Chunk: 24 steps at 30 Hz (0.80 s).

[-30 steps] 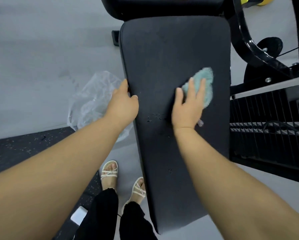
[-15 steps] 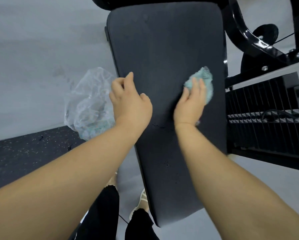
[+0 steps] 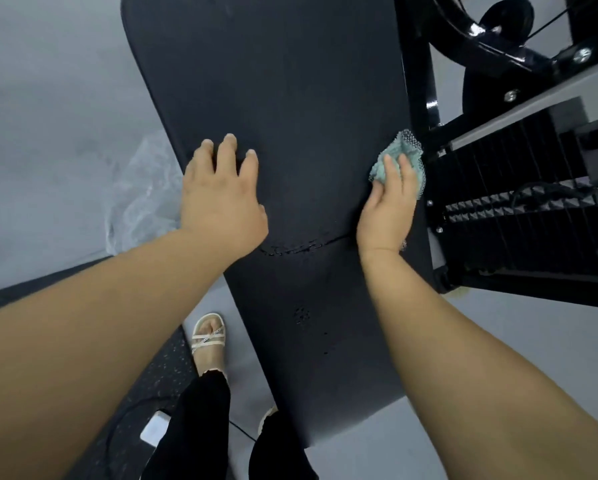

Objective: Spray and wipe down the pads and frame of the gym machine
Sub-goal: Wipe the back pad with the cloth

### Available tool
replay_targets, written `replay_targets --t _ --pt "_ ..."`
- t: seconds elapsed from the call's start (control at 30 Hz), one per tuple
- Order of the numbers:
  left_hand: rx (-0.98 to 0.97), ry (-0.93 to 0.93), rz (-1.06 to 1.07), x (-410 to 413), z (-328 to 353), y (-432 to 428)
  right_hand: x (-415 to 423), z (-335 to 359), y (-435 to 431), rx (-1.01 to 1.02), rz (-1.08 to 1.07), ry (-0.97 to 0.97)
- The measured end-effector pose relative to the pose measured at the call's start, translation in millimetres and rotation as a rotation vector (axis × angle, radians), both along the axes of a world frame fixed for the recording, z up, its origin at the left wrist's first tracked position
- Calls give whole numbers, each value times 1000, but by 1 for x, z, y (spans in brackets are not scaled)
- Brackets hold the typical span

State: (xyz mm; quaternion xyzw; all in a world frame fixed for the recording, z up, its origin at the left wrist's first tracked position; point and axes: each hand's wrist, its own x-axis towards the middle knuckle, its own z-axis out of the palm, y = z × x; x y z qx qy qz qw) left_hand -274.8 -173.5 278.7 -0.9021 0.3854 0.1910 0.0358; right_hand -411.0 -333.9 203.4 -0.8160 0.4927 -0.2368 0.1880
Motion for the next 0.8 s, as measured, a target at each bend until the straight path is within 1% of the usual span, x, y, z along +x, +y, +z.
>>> replay_targets --t 0.03,0.07,0.1,0.17,0.23,0.27,0.3,0.33,0.37,0.43,0.47,0.5,0.53,0.6,0.7,0.77,0.8 --pt "14 -4 2 -2 0 -1 17 2 10 23 -98 -51" --pt "19 -7 8 -2 -1 -3 34 3 24 8 -116 -78" --pt "15 -10 13 -2 0 -4 48 5 41 -17 -37 -76" --pt "3 -10 5 1 1 -2 58 10 72 -66 300 -13" --pt "-8 -10 -22 7 3 1 45 10 62 -165 626 49" --pt "-4 -2 -35 10 4 3 35 9 41 -224 730 80" --pt "0 12 -40 12 6 5 23 6 18 -255 758 117" --pt "2 30 -38 14 8 5 13 7 -6 -233 689 142" --pt "8 49 -37 15 11 5 5 9 -28 -162 531 146" --pt "10 83 -41 17 15 3 8 17 -53 50 108 79" --pt "6 99 -38 18 16 2 19 20 -53 116 -50 53" --pt "1 119 -30 19 17 1 35 22 -46 124 -128 59" --pt "-7 139 -19 20 18 0 53 23 -35 105 -143 45" --pt "-28 169 9 24 18 -1 93 26 -3 32 -36 -3" --pt "-99 207 17 37 20 1 136 28 59 -84 252 -18" --pt "-175 259 31 43 20 7 135 32 65 -147 483 -8" --pt "-236 280 90 48 21 10 127 32 52 -194 591 15"
